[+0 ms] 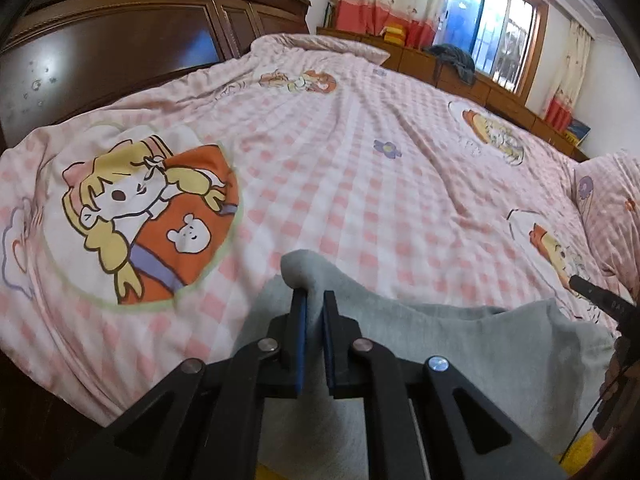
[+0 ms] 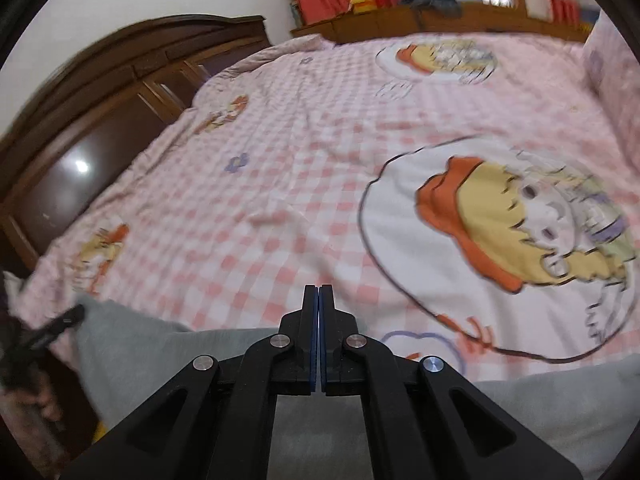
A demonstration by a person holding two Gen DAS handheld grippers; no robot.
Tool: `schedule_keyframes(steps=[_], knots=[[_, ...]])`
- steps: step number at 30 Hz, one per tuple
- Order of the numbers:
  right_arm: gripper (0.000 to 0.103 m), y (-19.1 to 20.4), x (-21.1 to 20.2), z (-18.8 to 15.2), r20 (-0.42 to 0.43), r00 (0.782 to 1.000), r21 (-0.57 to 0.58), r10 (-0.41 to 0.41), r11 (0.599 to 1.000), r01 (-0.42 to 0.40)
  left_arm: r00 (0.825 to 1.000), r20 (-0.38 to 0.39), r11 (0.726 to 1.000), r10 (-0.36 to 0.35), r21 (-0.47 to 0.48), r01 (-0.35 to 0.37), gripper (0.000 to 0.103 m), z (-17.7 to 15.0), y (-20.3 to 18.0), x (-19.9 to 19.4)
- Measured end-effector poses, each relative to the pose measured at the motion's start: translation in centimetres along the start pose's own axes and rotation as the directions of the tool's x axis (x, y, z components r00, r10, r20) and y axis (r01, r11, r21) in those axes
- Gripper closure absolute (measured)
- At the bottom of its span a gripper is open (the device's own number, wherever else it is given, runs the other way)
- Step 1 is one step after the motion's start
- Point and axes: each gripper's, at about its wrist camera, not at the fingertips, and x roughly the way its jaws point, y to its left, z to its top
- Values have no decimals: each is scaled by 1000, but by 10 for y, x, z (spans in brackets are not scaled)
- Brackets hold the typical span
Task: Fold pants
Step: 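Grasp the sweatpants edge with the right gripper while the left gripper holds the fold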
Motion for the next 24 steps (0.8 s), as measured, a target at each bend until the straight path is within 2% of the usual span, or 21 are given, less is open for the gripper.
schedule_keyframes(steps=[2,3,4,6,8,12,17,19,22,24], knots=[[100,0,7,1,-73,997,-10,24,1000,-25,1000,-27,1000,-5,-12,5,96,0,2,6],[91,3,10,0,-96,995,-28,17,999,-20,999,-36,1000,1,-13,-1,96,-1,3,8],[75,5,12,0,-116,993,-52,-6,999,0,999,-45,1000,3,-14,-4,96,-2,3,10],[55,9,16,-3,-135,988,-100,-71,993,58,998,-61,1000,3,-27,-5,96,-7,6,14],[54,13,22,-4,-153,984,-137,-93,988,72,998,-70,999,-2,-42,-1,96,-12,9,15],[54,30,39,-3,-224,974,-242,-40,970,-16,998,-69,999,-2,-34,-1,96,-13,10,14],[54,61,59,-1,-324,944,-483,-68,870,-103,998,-58,1000,10,-3,-10,96,-14,7,10],[54,68,68,-1,-376,924,-524,-66,838,-153,998,-56,1000,11,-2,-11,96,-14,6,9],[54,72,76,-3,-441,896,-532,-51,819,-216,998,-57,1000,9,-2,-9,96,-13,7,10],[54,73,78,-5,-466,884,-523,-32,817,-246,998,-59,1000,9,-2,-9,96,-13,7,9]])
